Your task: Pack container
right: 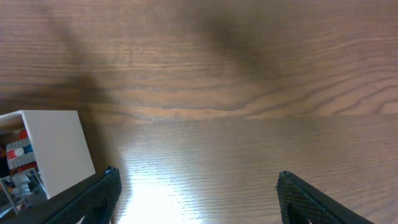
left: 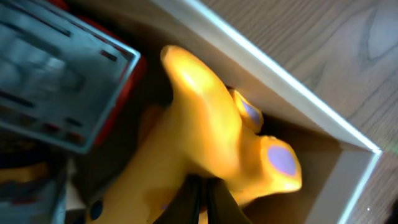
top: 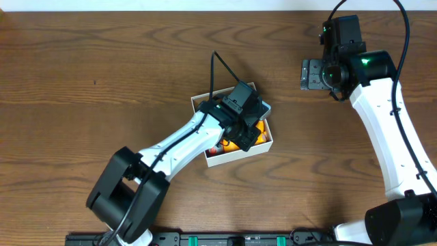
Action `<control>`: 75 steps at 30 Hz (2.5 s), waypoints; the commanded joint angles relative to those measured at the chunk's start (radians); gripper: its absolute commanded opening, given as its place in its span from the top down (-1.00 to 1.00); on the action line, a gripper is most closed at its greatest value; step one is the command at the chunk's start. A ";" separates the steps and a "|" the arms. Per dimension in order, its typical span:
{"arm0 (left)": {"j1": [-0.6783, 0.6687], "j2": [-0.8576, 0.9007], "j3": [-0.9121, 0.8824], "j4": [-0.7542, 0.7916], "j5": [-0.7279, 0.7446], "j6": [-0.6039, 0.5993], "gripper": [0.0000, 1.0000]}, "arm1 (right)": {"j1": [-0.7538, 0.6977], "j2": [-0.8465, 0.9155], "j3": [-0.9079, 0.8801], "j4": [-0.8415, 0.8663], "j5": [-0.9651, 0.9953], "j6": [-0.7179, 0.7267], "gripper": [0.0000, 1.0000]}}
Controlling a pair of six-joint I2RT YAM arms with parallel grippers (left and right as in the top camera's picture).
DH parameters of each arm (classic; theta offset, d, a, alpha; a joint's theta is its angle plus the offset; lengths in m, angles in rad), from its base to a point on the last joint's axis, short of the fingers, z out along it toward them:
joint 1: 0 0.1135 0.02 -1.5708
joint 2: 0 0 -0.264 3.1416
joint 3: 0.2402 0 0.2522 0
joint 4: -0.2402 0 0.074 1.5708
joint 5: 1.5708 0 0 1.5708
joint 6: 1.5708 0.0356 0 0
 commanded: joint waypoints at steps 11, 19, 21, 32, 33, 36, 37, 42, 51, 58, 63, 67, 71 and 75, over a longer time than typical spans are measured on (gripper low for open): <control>0.003 0.032 -0.022 -0.048 -0.032 -0.008 0.88 | -0.003 0.007 -0.002 -0.002 0.000 -0.004 -0.66; 0.004 -0.121 -0.022 -0.048 -0.033 -0.008 0.74 | -0.003 0.007 -0.002 -0.005 0.000 -0.004 -0.67; 0.003 -0.154 -0.022 -0.048 -0.040 -0.008 0.46 | -0.003 0.007 -0.002 -0.005 0.000 -0.004 -0.67; 0.005 -0.200 -0.022 -0.061 -0.049 -0.008 0.28 | -0.003 0.007 -0.002 -0.005 0.001 -0.004 -0.67; 0.007 -0.208 -0.022 -0.069 -0.075 -0.008 0.28 | -0.003 0.007 -0.002 -0.005 0.001 -0.004 -0.68; 0.026 -0.256 -0.021 -0.083 -0.176 -0.009 0.29 | -0.003 0.007 -0.002 0.008 0.001 -0.005 -0.68; 0.037 -0.278 -0.021 -0.083 -0.203 -0.009 0.28 | -0.003 0.007 -0.002 0.018 0.000 -0.005 -0.70; 0.158 -0.413 -0.021 -0.083 -0.356 -0.033 -0.19 | -0.003 0.008 -0.002 0.119 0.000 -0.063 -0.82; 0.508 -0.476 -0.022 -0.088 -0.428 -0.065 -0.96 | -0.003 0.037 -0.002 0.342 0.025 -0.136 -0.99; 0.656 -0.492 -0.022 -0.058 -0.430 -0.027 -0.96 | -0.010 0.030 -0.002 0.389 0.061 -0.167 -0.98; 0.703 -0.584 -0.023 -0.155 -0.438 -0.083 -0.96 | -0.050 -0.040 -0.002 0.297 0.056 -0.056 -0.96; 0.704 -0.688 -0.057 -0.176 -0.447 -0.084 -0.96 | -0.082 -0.149 -0.027 0.253 0.008 -0.043 -0.96; 0.687 -0.804 -0.116 -0.167 -0.447 -0.087 -0.96 | -0.080 -0.294 -0.135 0.243 0.008 -0.028 -0.96; 0.647 -0.938 -0.235 -0.097 -0.447 -0.087 -0.96 | -0.080 -0.475 -0.335 0.259 0.040 0.042 -0.98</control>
